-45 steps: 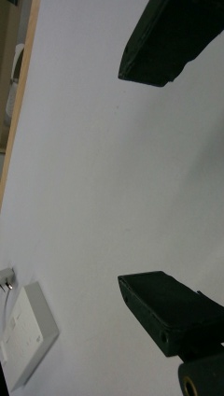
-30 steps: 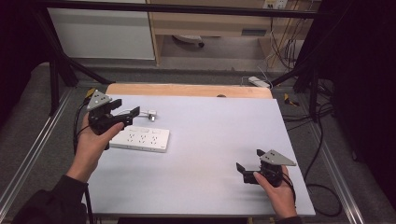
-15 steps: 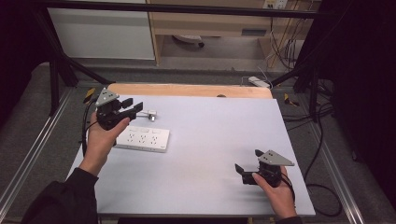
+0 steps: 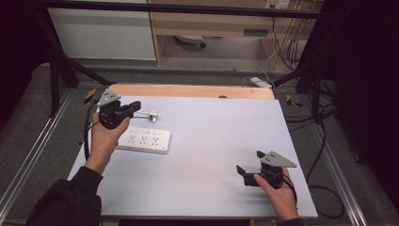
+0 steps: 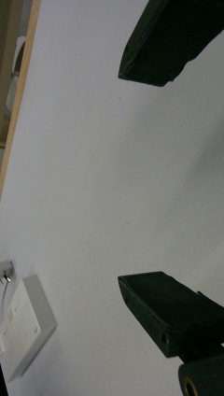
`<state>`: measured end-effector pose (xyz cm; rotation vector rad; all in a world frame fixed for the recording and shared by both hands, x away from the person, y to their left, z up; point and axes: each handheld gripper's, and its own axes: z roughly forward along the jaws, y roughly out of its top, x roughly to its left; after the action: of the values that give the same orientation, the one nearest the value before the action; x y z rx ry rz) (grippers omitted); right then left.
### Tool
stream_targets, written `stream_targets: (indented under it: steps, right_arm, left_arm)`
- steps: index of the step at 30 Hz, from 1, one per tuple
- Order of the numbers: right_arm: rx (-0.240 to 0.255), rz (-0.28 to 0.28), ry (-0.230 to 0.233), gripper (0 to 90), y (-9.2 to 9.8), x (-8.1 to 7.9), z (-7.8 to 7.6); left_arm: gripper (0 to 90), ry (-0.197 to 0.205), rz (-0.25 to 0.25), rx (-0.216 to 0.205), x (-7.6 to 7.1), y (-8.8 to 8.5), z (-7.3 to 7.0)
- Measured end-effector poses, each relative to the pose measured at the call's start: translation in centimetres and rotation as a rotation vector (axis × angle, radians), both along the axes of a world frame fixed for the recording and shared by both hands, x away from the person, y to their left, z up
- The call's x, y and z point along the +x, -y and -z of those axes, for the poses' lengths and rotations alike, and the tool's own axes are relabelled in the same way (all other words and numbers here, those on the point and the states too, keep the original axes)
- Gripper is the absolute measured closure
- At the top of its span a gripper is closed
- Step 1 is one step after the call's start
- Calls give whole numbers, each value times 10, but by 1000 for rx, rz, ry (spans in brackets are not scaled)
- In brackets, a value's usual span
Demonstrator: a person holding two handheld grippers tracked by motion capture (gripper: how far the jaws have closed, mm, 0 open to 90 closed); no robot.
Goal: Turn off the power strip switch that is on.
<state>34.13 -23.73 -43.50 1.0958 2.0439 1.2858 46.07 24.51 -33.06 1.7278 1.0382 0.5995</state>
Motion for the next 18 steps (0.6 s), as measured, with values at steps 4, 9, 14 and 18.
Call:
stream_targets:
  steps: [4,9,14,18]
  right_arm:
    - [-9,2,-2,36,0,0,0]
    - [-8,-1,1,36,0,0,0]
    - [-8,-2,2,37,0,-1,0]
    - [-22,-1,0,37,-1,-1,0]
  left_arm:
    - [899,-1,-5,21,7,2,9]
    - [900,1,-35,32,14,2,17]
    - [900,-10,-75,22,20,-5,22]
    - [900,2,-113,39,24,-11,27]
